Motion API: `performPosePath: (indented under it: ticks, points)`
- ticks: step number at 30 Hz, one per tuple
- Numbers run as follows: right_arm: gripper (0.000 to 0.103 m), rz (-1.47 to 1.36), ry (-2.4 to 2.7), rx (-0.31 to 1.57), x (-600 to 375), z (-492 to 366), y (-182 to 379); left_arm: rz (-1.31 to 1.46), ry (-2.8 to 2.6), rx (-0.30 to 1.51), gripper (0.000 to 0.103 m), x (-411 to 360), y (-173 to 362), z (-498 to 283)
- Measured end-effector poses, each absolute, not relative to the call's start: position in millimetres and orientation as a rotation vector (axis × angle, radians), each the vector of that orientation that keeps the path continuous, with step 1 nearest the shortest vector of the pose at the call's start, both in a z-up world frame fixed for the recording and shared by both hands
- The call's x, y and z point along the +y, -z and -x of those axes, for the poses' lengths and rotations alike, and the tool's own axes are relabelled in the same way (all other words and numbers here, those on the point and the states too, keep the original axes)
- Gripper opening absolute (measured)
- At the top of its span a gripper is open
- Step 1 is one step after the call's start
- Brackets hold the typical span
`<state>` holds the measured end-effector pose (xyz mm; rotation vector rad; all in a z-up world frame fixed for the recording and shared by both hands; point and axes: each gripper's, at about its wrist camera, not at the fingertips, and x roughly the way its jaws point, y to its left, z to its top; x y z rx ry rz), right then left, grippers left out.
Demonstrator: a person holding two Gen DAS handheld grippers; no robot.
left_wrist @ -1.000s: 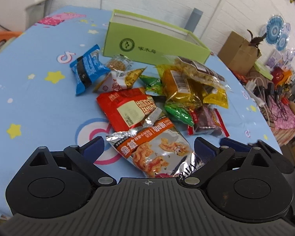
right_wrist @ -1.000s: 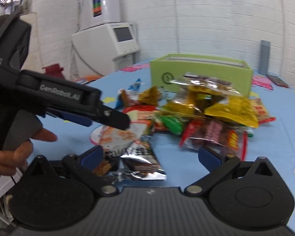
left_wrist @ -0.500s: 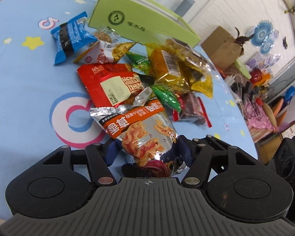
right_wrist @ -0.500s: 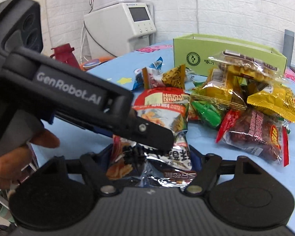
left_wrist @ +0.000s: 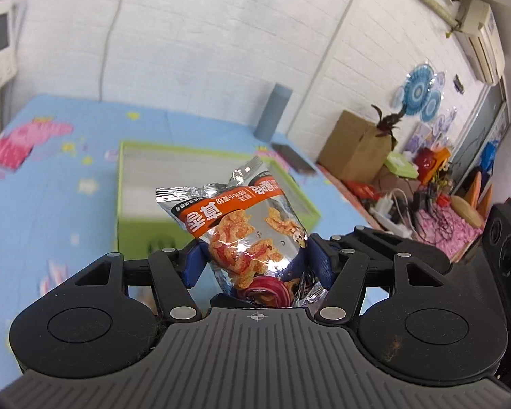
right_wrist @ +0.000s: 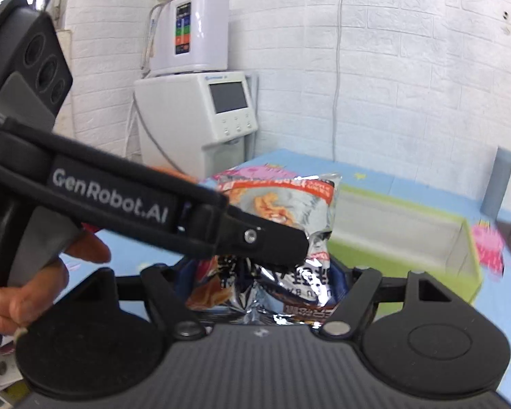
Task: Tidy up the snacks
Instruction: 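Carry the chip bag with the left gripper into the green box, release, then grasp the brown chocolate pack with the left gripper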
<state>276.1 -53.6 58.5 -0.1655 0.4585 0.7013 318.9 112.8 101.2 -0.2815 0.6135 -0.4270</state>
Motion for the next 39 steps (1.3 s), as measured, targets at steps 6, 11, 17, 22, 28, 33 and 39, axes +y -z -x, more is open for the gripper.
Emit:
performPosePath:
  ticks: [6, 11, 17, 22, 28, 33, 39]
  points:
    - [0.077, 0.152, -0.698, 0.588, -45.0, -402.3, -57.3, 0.260, 0.434, 0.695, 0.050, 117.0, -88.7, -445.8]
    - [0.087, 0.144, -0.640, 0.688, -36.8, -456.0, -31.2, 0.229, 0.338, 0.756, 0.062, 121.3, -56.5, -494.4]
    - [0.100, 0.119, -0.605, 0.546, -73.9, -400.2, -50.3, 0.237, 0.341, 0.661, 0.080, 130.7, -67.3, -441.8]
    - [0.103, 0.072, -0.552, 0.481, -117.8, -325.3, -55.1, 0.273, 0.439, 0.644, 0.082, 117.7, -71.1, -381.2]
    - [0.103, -0.025, -0.492, 0.514, -150.3, -243.4, -26.2, 0.320, 0.513, 0.688, 0.082, 91.4, -51.5, -327.4]
    - [0.103, -0.074, -0.492, 0.521, -152.2, -216.3, -10.4, 0.340, 0.541, 0.719, 0.082, 70.5, -42.7, -311.4]
    - [0.102, -0.022, -0.492, 0.511, -133.4, -239.7, -5.0, 0.294, 0.519, 0.742, 0.082, 53.2, -44.0, -318.6]
